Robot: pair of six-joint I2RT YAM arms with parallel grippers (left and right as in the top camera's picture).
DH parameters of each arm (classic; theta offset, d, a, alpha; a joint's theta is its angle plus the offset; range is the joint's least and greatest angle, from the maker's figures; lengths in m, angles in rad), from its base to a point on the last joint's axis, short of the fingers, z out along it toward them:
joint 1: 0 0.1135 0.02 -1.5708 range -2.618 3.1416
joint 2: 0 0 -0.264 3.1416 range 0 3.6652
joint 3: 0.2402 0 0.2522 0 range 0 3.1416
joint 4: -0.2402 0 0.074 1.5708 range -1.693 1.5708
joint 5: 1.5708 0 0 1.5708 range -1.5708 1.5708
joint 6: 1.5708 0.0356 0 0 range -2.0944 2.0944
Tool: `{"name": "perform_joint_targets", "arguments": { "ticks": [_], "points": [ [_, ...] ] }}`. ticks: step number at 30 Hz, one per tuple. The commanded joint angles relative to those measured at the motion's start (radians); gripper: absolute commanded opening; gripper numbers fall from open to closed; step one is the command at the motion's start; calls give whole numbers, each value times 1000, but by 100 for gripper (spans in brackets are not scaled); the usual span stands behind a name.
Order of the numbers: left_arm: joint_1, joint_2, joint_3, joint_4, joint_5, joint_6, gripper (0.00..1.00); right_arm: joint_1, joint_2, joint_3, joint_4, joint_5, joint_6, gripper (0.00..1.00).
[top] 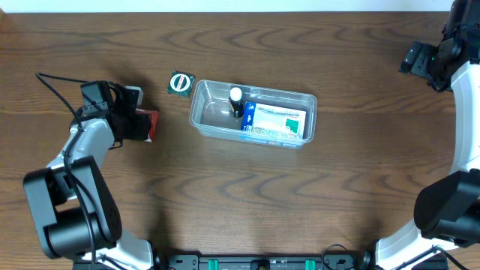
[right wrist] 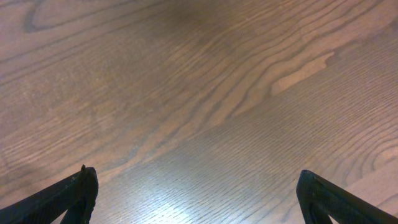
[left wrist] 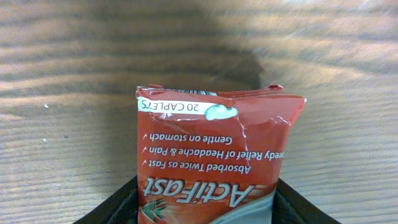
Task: Pack container
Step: 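Grasp the red Panadol box with the left gripper and lift, then lower the red box into the container's left end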
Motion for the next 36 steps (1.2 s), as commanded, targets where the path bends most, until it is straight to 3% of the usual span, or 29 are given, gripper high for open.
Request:
{"name": "perform_joint_targets", "arguments": {
  "ticks": [1, 9, 14, 24, 36],
  "points": [
    [-23, -108, 31, 7, 8, -63, 56, -6, 3, -2, -1, 3, -13, 99],
    [-149, -365, 31, -48, 7, -228, 57, -6, 3, -2, -1, 3, -13, 99],
    [-257, -436, 31, -75, 7, -337, 57, -6, 3, -2, -1, 3, -13, 99],
    [-452, -403, 31, -25, 0, -424, 57, -6, 3, -2, -1, 3, -13, 99],
    [-498, -223, 31, 121, -40, -489, 58, -6, 3, -2, -1, 3, -13, 99]
  ]
}}
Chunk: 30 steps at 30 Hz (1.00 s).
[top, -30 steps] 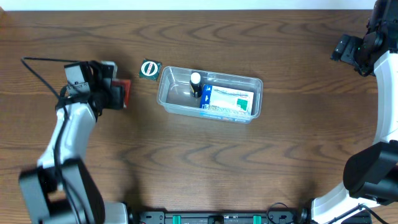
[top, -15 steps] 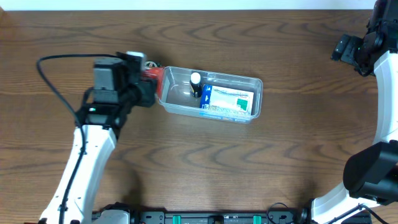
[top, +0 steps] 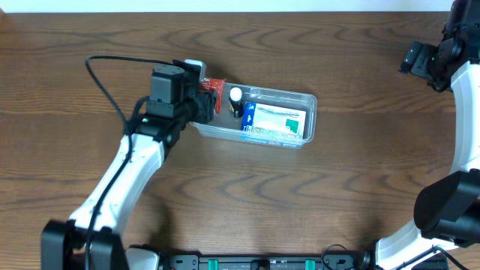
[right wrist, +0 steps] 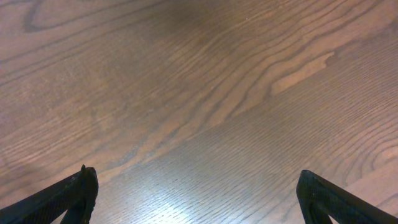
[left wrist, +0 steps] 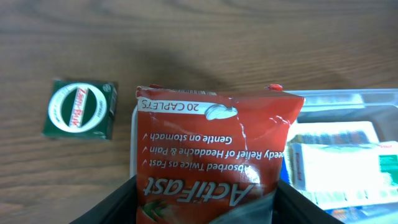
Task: Pack container
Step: 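Lower the red box into the container's left end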
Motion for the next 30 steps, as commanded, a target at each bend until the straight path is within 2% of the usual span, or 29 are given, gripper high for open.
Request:
{"name": "perform_joint_targets", "arguments": {
  "ticks": [1, 14, 28, 29, 30],
  "points": [
    [-5, 38, 26, 16, -4, -35, 58, -6, 3, -2, -1, 3, -13, 99],
    [-61, 45, 26, 6, 17, -65, 58, -5, 3, -2, -1, 3, -13, 99],
    [-60, 45, 26, -36, -48, -65, 58, -5, 3, -2, -1, 3, -13, 99],
    [-60, 45, 26, -36, -48, -64, 58, -5, 3, -2, -1, 3, -13, 99],
    [-60, 45, 26, -36, -47, -64, 64, -5, 3, -2, -1, 3, -13, 99]
  ]
}}
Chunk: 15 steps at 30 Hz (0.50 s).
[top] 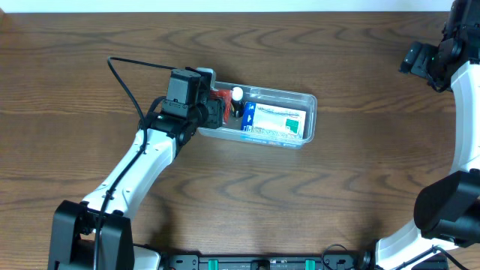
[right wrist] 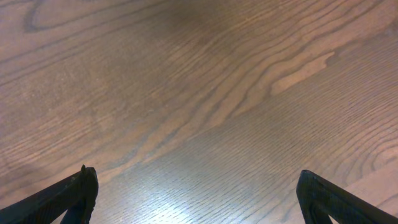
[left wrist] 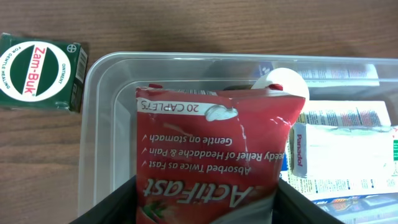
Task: Pack container
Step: 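Lower the red box into the container's left end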
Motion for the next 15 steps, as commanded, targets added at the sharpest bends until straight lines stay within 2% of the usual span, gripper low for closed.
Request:
{"name": "perform_joint_targets", "arguments": {
  "ticks": [1, 5, 7, 15],
  "points": [
    [2, -7, 26, 0, -19, -5, 68, -5, 3, -2, -1, 3, -13, 99],
    [2, -7, 26, 10, -19, -5, 80, -5, 3, -2, -1, 3, -13, 99],
    [2, -7, 26, 18, -18, -5, 82, -5, 3, -2, -1, 3, -13, 99],
    [2, -18, 26, 61, -18, -5, 83, -5, 3, -2, -1, 3, -13, 99]
  ]
}}
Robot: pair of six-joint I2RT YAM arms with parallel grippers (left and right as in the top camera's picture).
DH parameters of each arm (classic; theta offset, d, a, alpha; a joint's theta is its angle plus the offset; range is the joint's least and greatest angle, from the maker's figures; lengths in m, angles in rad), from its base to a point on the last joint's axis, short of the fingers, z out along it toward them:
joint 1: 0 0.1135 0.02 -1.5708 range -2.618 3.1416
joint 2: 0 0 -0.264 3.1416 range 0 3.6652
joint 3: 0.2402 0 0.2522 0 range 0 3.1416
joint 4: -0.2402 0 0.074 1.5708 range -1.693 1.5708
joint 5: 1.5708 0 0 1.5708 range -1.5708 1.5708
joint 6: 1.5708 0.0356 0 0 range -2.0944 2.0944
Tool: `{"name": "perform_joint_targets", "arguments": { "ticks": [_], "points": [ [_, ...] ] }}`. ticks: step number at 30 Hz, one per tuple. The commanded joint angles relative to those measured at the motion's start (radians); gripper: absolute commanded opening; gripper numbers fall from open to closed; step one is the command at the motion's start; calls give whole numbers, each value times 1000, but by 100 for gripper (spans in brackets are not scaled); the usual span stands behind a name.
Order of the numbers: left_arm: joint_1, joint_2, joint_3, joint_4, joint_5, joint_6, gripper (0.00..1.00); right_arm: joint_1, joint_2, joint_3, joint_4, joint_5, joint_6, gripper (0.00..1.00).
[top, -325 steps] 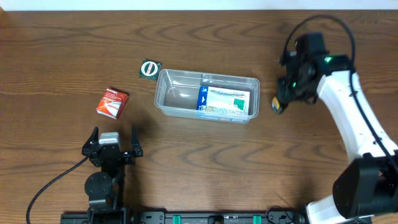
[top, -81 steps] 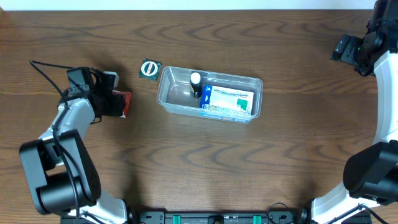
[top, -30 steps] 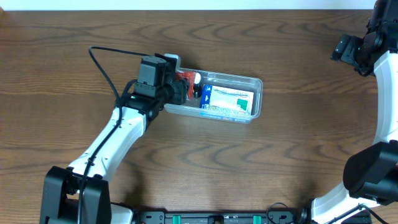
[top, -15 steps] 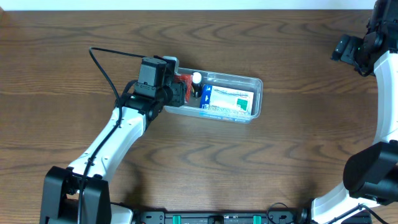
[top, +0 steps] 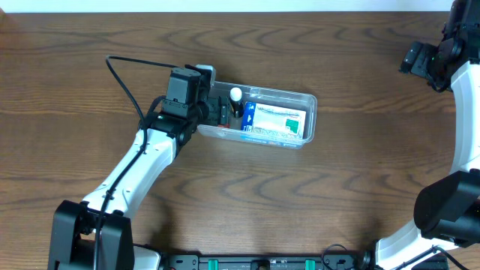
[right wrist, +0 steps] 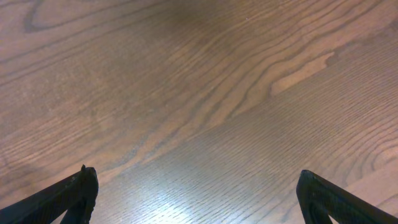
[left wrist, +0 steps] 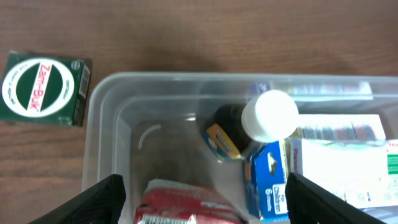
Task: Pack container
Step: 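Lower the red box into the container's left end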
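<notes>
The clear plastic container lies at the table's middle; in the left wrist view its rim curves around the left end. The red ActiFast caplet pack lies loose on the container floor, blurred. My left gripper is open above it, over the container's left end. Beside the pack stand a dark bottle with a white cap and blue-and-white medicine boxes. A green Zam-Buk box rests on the table just left of the container. My right gripper is open over bare wood.
The right arm stays at the far right edge, well away from the container. The left arm's black cable loops over the table behind it. In the overhead view the left wrist covers the green box.
My left gripper has opened and the red pack has dropped from its fingers onto the container floor. The right arm has not moved.
My left gripper held the red pack low over the table at the far left. Then it carried the pack to the container's left edge, then over the container's inside. Now the pack lies in the container, released.
</notes>
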Motion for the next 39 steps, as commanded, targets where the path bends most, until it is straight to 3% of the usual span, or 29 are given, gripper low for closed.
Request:
{"name": "perform_joint_targets", "arguments": {
  "ticks": [1, 7, 12, 20, 25, 39],
  "points": [
    [2, -25, 26, 16, -13, -2, 83, -5, 3, -2, -1, 3, -13, 99],
    [1, -72, 29, 1, -13, -2, 81, -5, 3, -2, -1, 3, -13, 99],
    [1, -72, 29, -99, -13, -2, 70, -5, 3, -2, -1, 3, -13, 99],
    [1, -79, 29, -190, -12, 11, 40, -5, 3, -2, -1, 3, -13, 99],
    [1, -79, 29, -216, -13, 42, 28, -5, 3, -2, -1, 3, -13, 99],
    [1, -65, 29, -248, -24, 150, 24, -5, 3, -2, -1, 3, -13, 99]
  ]
}}
